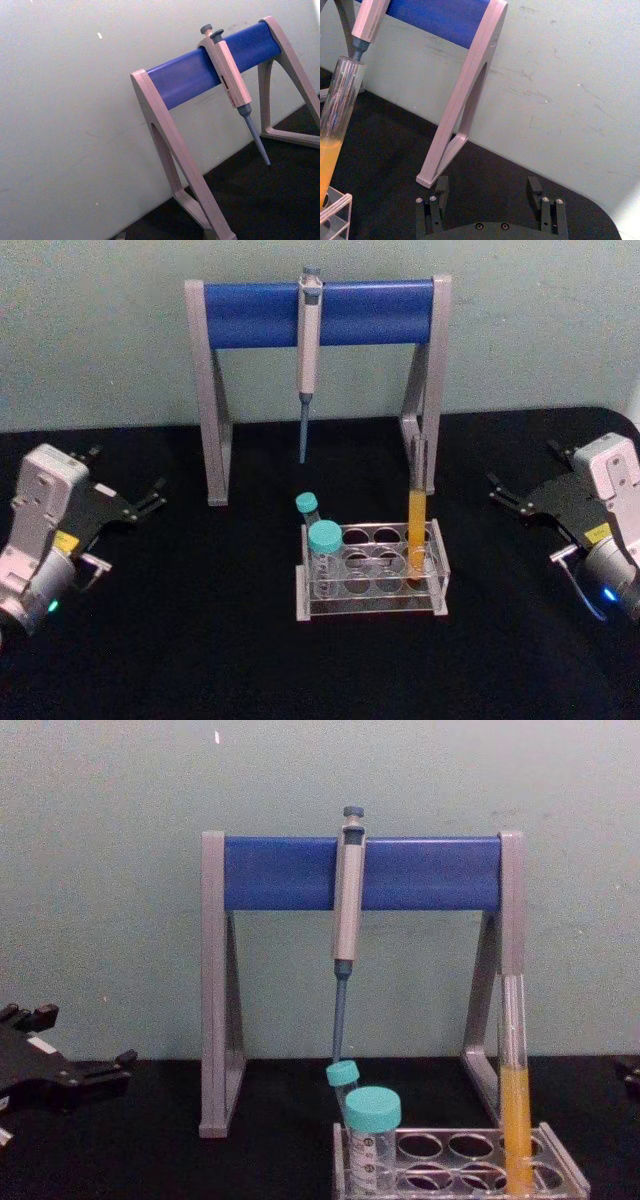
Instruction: Pick up the test tube from the test tube rack, shake it, then place it back into the test tube rack.
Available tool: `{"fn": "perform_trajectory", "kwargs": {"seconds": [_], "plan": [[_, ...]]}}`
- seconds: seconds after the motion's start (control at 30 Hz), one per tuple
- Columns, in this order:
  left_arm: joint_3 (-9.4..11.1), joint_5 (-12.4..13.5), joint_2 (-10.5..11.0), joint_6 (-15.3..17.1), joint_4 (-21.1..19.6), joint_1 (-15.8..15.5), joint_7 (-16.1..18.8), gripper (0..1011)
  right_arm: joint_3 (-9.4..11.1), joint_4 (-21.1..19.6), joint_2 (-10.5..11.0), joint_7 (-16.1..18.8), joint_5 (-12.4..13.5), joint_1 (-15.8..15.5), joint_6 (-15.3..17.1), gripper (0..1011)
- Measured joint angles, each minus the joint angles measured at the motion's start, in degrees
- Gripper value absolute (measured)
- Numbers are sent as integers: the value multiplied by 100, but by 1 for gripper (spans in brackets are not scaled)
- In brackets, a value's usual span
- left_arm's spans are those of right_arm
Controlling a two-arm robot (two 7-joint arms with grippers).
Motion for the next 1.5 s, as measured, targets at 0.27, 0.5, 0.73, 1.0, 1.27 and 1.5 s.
{"fn": "perform_trajectory", "kwargs": {"seconds": [0.27, 0.5, 0.73, 1.0, 1.27, 1.5], "plan": [[0, 0, 0, 0, 0, 0, 0, 1001, 0, 0, 0, 0, 0, 0, 0, 1000], [0, 0, 0, 0, 0, 0, 0, 1001, 0, 0, 0, 0, 0, 0, 0, 1000], [0, 0, 0, 0, 0, 0, 0, 1001, 0, 0, 0, 0, 0, 0, 0, 1000], [0, 0, 0, 0, 0, 0, 0, 1001, 0, 0, 0, 0, 0, 0, 0, 1000], [0, 0, 0, 0, 0, 0, 0, 1001, 95, -79, -5, 87, -8, -82, 11, 1000], [0, 0, 0, 0, 0, 0, 0, 1001, 254, -356, 32, 420, 257, -316, 57, 1000]]}}
